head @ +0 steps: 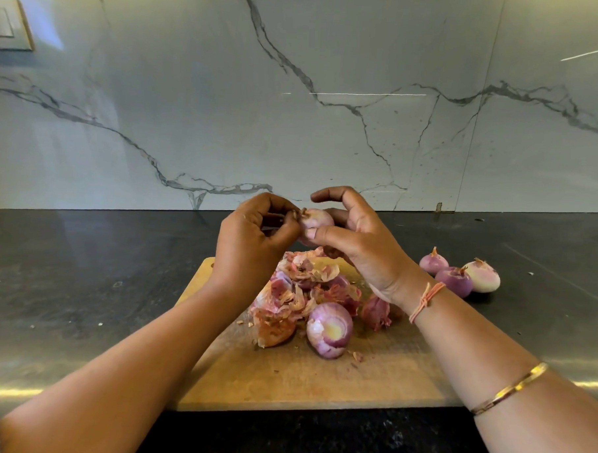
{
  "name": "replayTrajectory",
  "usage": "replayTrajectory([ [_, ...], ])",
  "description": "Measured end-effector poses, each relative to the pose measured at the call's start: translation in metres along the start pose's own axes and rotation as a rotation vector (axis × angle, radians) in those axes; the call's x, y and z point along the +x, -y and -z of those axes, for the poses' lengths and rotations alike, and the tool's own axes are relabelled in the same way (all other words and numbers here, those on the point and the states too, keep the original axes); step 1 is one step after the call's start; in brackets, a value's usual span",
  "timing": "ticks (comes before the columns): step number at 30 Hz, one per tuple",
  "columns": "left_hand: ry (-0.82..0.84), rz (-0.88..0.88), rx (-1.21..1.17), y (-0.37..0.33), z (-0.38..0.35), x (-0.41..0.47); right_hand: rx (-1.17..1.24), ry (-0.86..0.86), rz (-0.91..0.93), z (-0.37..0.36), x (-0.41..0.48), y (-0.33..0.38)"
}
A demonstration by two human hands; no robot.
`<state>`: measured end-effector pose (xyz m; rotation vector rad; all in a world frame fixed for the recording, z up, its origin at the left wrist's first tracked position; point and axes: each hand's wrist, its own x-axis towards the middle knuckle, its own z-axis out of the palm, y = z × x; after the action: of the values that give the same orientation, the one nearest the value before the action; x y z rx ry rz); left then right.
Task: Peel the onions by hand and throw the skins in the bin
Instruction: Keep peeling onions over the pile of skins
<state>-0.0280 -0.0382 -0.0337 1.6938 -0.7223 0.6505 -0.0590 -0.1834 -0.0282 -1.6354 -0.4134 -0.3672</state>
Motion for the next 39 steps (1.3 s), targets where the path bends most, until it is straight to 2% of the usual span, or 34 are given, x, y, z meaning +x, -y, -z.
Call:
replayTrajectory([
  [10,-0.032,0.104,-0.003,0.004,0.001,0.004,0.211,0.056,-0.026,0.004,0.0,0.003],
  [13,-0.055,0.151,-0.07,0.005,0.002,0.005,0.258,0.064,-0.038,0.004,0.001,0.004],
  [20,-0.077,0.175,-0.102,0.006,0.001,0.004,0.199,0.002,-0.109,0.002,0.003,-0.001],
  [26,-0.007,0.15,-0.077,0.003,-0.001,0.002,0.044,-0.067,-0.08,0.0,0.005,-0.006],
  [33,-0.082,0.254,-0.001,0.011,0.002,0.007,0.073,-0.071,-0.037,0.004,0.004,-0.001],
  [39,-0.083,0.296,0.084,0.019,0.005,0.01,0.222,-0.073,-0.033,0.008,0.004,0.004],
])
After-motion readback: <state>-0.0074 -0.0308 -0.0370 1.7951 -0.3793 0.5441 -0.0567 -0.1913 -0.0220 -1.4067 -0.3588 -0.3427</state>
